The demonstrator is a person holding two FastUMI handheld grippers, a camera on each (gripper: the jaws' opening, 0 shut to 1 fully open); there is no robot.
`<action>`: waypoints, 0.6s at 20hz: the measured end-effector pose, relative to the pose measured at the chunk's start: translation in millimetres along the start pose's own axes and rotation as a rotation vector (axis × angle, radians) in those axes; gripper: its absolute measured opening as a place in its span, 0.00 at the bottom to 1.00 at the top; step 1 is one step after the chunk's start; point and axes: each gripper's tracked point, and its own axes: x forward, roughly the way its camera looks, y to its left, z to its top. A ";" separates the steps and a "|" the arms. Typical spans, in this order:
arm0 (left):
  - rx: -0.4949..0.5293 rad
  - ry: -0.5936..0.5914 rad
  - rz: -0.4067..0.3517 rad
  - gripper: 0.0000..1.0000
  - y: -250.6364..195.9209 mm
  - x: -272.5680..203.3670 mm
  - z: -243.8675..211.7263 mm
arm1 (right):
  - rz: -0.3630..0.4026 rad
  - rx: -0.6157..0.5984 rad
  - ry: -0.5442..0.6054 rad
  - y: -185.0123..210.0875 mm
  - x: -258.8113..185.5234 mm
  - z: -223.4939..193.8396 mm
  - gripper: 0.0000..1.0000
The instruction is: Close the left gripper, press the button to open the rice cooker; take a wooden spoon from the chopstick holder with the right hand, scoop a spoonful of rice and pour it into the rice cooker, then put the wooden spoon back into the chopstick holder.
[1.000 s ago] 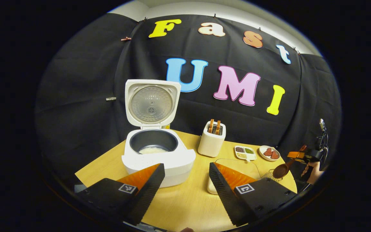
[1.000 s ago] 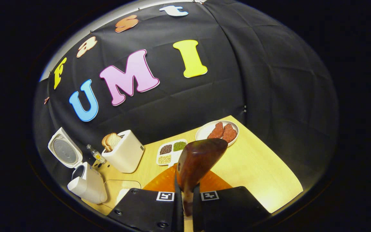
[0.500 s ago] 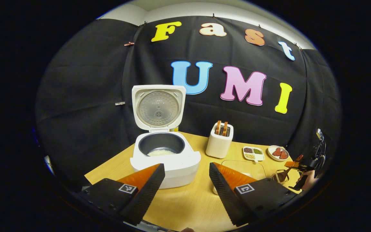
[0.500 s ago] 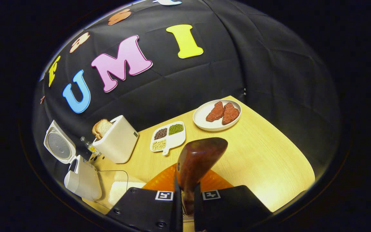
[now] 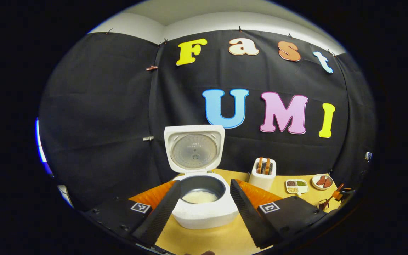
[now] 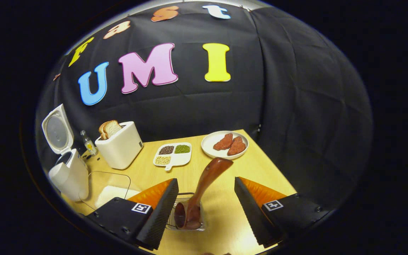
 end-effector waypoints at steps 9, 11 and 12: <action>-0.054 -0.066 -0.015 0.95 36.6 85.7 103.1 | -0.045 -0.060 -0.137 1.1 -81.2 49.0 0.99; -0.085 -0.080 -0.001 0.95 50.3 111.4 123.4 | -0.058 -0.072 -0.146 1.5 -91.9 49.2 0.99; -0.093 -0.082 0.002 0.95 55.4 125.3 130.5 | -0.066 -0.070 -0.147 1.5 -97.0 49.4 0.99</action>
